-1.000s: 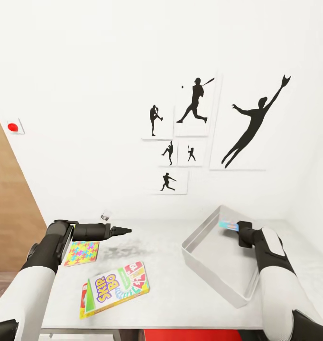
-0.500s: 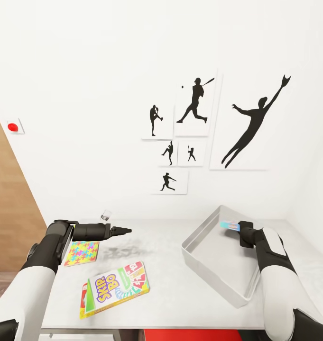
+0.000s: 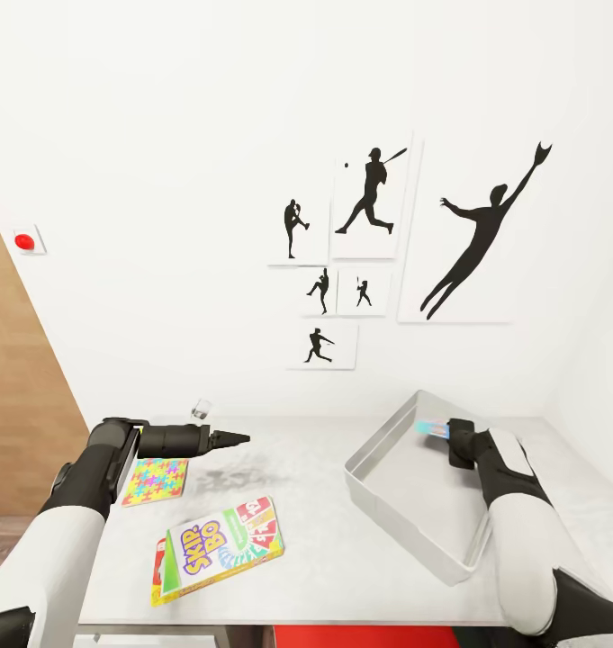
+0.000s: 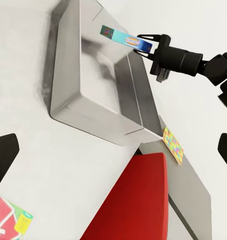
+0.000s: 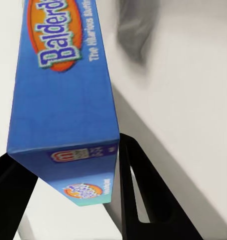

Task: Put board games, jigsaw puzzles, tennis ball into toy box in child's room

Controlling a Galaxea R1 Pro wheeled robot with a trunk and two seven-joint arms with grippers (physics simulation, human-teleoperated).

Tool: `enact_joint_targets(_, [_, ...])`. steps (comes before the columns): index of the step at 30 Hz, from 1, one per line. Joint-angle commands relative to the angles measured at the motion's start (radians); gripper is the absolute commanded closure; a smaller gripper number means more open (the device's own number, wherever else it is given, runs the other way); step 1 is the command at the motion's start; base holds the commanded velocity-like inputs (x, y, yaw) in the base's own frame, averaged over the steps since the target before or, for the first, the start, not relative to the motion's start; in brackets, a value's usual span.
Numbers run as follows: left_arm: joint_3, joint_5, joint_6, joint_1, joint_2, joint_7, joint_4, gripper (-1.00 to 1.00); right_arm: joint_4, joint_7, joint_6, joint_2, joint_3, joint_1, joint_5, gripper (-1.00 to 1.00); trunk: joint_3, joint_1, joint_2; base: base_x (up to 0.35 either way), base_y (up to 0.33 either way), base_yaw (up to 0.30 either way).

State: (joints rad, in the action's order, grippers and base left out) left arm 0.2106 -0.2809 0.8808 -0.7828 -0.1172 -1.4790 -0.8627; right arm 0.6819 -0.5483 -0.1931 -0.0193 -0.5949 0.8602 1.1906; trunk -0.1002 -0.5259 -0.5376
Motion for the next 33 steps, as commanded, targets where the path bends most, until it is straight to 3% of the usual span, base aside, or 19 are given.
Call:
enact_joint_targets(1, [0.003,-0.011,0.010,-0.001,0.001,-0.009,-0.001,-1.00,-0.004,-0.002,-0.005,-0.001,-0.002,0.004,0.001,1.00,-0.002,0.000,-0.002,0.000,0.000,0.000])
enact_joint_targets(27, [0.003,-0.011,0.011,-0.001,0.001,-0.009,-0.001,-1.00,-0.016,0.008,-0.002,-0.015,-0.001,0.007,-0.002,1.00,-0.002,0.000,-0.002,0.000,0.000,0.000])
enact_joint_targets(33, [0.003,-0.011,0.011,-0.001,0.001,-0.008,-0.001,-1.00,-0.017,0.046,-0.002,-0.018,-0.001,0.004,-0.001,1.00,-0.002,0.000,-0.002,0.000,0.000,0.000])
